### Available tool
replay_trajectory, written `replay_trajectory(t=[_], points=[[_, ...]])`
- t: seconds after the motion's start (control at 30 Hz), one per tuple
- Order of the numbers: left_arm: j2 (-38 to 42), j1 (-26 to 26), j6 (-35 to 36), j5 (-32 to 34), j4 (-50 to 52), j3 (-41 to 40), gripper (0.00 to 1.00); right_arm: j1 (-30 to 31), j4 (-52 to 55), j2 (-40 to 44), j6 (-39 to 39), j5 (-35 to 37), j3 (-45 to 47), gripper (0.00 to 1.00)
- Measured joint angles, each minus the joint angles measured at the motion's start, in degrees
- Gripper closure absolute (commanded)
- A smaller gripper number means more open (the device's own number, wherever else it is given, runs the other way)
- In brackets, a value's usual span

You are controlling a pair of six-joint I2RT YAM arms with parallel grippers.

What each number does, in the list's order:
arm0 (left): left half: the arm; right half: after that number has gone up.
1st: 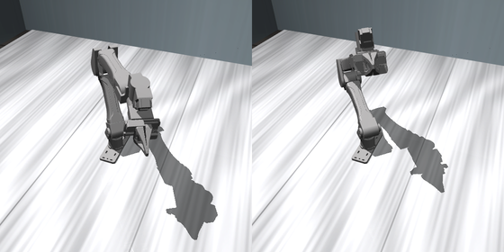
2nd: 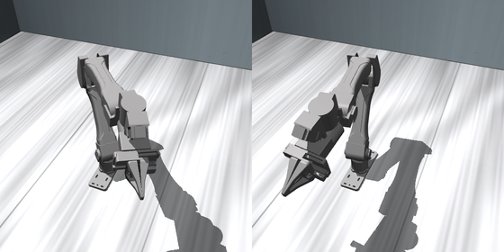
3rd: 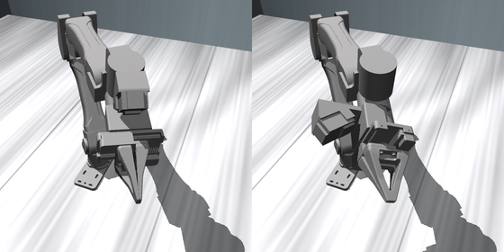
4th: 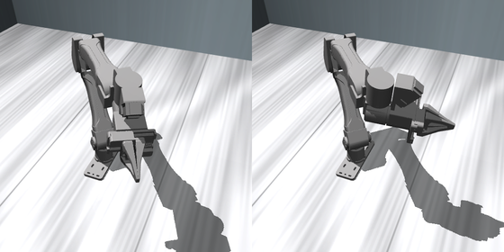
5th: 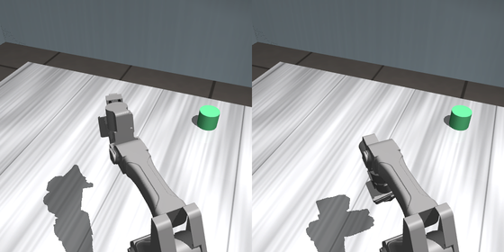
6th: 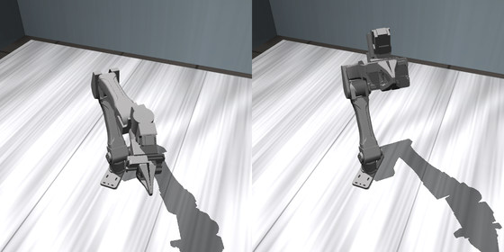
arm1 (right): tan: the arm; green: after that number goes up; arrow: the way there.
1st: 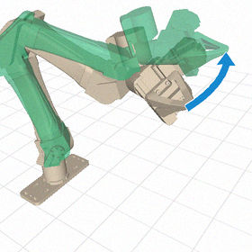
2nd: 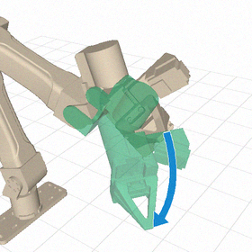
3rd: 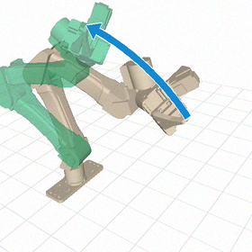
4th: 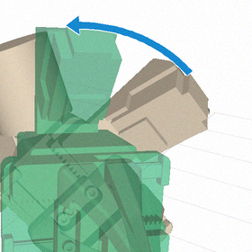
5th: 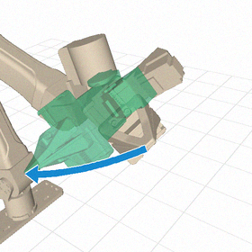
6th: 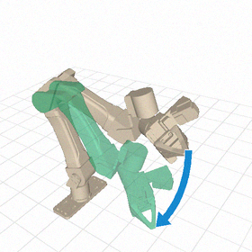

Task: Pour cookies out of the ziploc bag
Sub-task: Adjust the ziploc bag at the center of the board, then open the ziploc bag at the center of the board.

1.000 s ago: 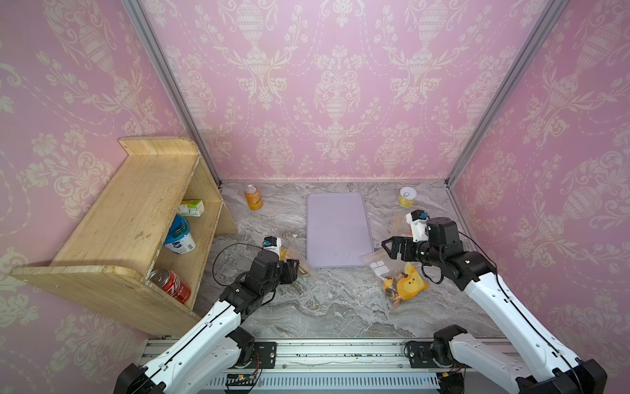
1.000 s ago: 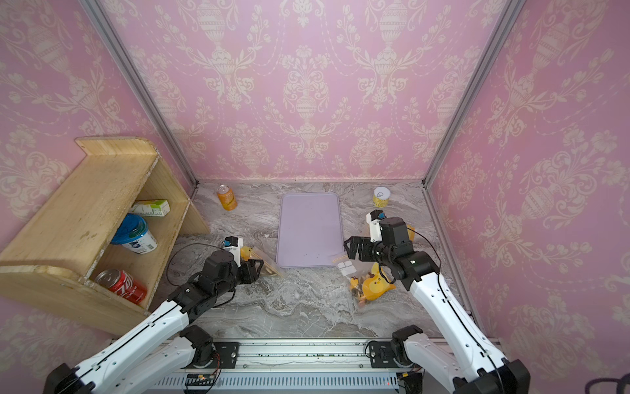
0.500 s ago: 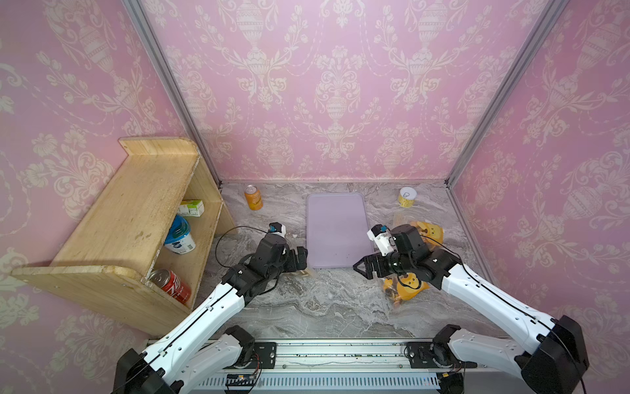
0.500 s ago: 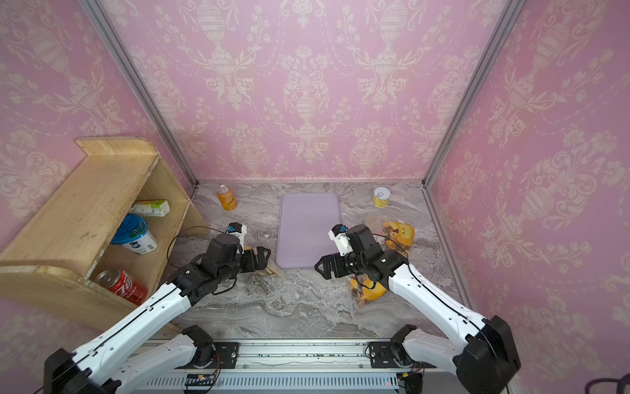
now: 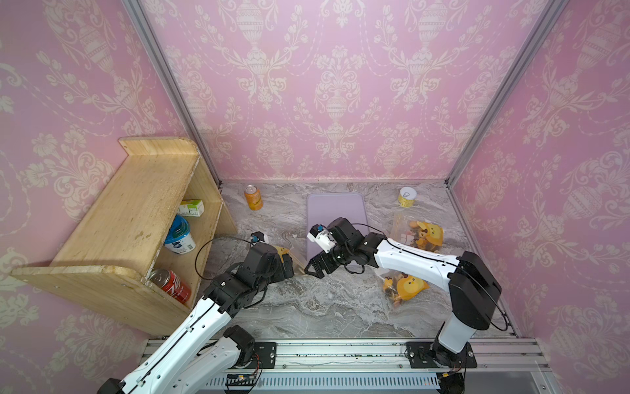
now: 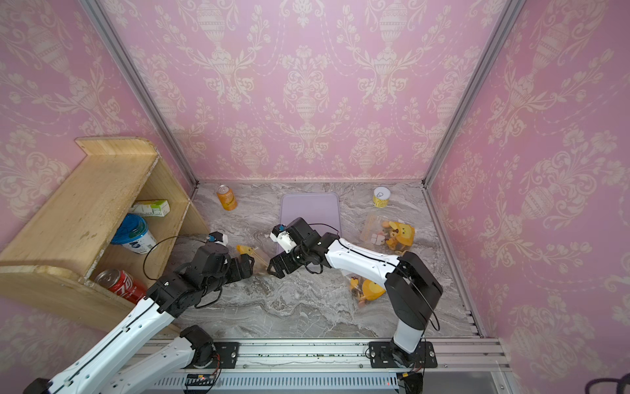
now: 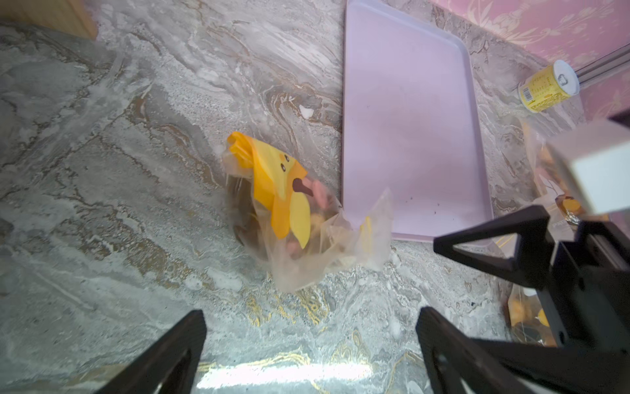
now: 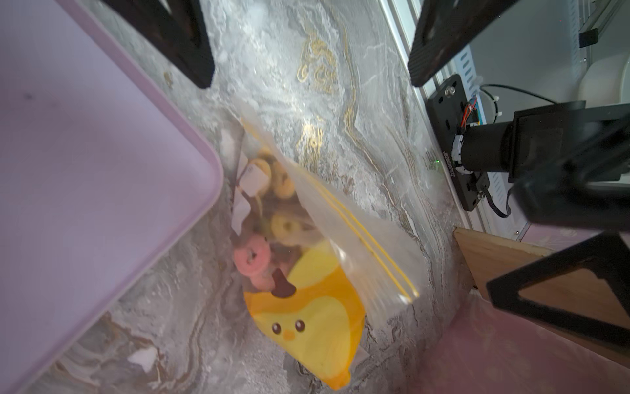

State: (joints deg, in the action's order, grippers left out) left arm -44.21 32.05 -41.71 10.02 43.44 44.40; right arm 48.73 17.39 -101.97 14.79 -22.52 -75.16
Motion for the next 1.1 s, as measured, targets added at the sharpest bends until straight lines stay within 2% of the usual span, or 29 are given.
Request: replay_trajectory(t=[0.13,0.23,0.27,0.33,0.4,0.57,0.67,0.83,1.07,1.1], points=[[2.86,-0.52,-0.39,0.92,2.97,0.02,0.01,1.57,-0.24,-7.3,-1.31,0.02,-8.52,0.17],[3.96,-1.95,-0.35,0.92,4.33,0.04,0.01,2.4,0.04,-11.82,-2.25,-0.15,-13.97,0.28],[4.11,-2.69,-0.26,0.87,4.68,0.04,0.01,2.6,0.28,-13.33,-2.86,-0.39,-15.74,0.35],[4.15,-4.39,0.09,0.79,4.96,0.09,0.01,2.69,0.85,-15.23,-3.37,-1.03,-17.99,0.57],[4.02,-6.19,0.57,0.42,5.07,0.09,0.01,2.69,1.53,-16.57,-3.8,-1.57,-19.3,0.73],[2.84,-7.56,2.45,-0.59,4.96,0.37,0.01,2.05,3.06,-17.73,-3.32,-2.73,-20.61,0.94],[1.31,-7.58,3.65,-1.16,4.17,1.05,0.01,1.11,3.43,-17.73,-2.75,-3.28,-20.65,1.0],[-2.86,-7.58,5.07,-2.8,1.09,1.42,0.01,-2.01,2.75,-17.73,-0.59,-3.67,-20.39,1.0],[-12.28,-7.5,6.16,-6.36,-6.27,2.03,0.01,-9.14,-2.16,-16.98,7.54,-3.15,-14.75,1.0],[-13.75,-7.39,6.29,-6.75,-7.1,2.29,0.01,-10.05,-2.91,-16.98,8.85,-3.37,-14.05,0.92]])
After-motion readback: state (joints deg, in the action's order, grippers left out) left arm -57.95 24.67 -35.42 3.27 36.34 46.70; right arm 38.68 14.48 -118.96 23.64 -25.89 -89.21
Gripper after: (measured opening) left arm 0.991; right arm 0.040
